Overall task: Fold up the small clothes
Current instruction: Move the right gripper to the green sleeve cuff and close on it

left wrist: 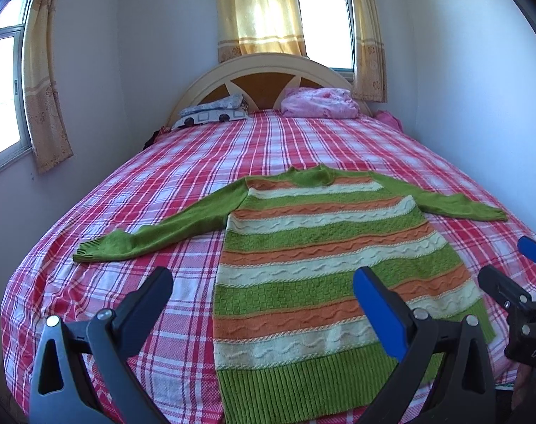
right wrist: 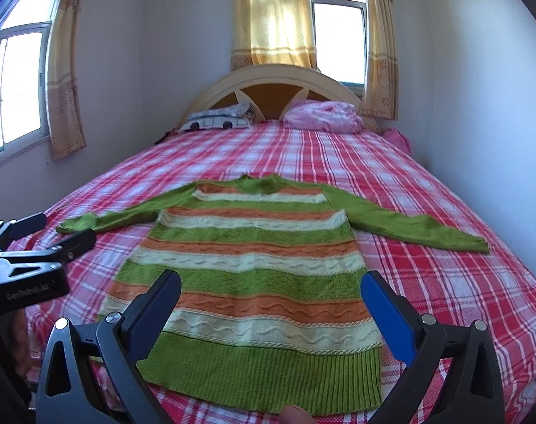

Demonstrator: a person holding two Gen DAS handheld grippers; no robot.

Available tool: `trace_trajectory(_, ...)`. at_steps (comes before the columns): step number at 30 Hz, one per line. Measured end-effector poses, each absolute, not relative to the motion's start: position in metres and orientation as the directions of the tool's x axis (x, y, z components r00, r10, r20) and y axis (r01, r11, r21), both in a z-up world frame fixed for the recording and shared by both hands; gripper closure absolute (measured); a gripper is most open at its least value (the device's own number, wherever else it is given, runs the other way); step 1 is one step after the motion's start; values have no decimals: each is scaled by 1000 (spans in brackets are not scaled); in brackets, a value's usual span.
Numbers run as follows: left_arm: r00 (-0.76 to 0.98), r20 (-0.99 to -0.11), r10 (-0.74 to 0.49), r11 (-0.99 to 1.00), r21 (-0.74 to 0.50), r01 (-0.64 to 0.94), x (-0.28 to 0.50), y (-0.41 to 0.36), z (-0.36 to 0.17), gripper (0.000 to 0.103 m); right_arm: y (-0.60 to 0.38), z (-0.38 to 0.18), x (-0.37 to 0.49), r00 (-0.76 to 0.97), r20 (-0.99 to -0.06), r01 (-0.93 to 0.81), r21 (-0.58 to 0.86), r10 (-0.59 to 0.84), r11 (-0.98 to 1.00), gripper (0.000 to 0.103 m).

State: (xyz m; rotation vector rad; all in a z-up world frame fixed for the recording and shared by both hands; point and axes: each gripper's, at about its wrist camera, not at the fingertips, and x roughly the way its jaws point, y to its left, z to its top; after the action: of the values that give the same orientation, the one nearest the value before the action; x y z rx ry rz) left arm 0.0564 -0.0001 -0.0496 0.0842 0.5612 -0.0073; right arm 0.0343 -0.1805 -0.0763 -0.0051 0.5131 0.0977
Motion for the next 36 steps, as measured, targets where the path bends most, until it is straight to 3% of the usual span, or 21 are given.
trace_trajectory(13, 806, -592, 23, 987, 141, 75, 139, -15, -87, 0, -281, -131, 121, 767, -641, 124, 93, -36, 988, 1)
trace_trajectory(26, 797, -600, 67, 985, 166, 42, 203, -15, -116, 0, -352, -152, 182, 715, -690, 235, 82, -115, 968, 1)
trace_trajectory(36, 786, -612, 91, 984, 179, 25, 237, -17, -133, 0, -449, -170, 216, 671, -728, 401, 193, -144, 896, 1)
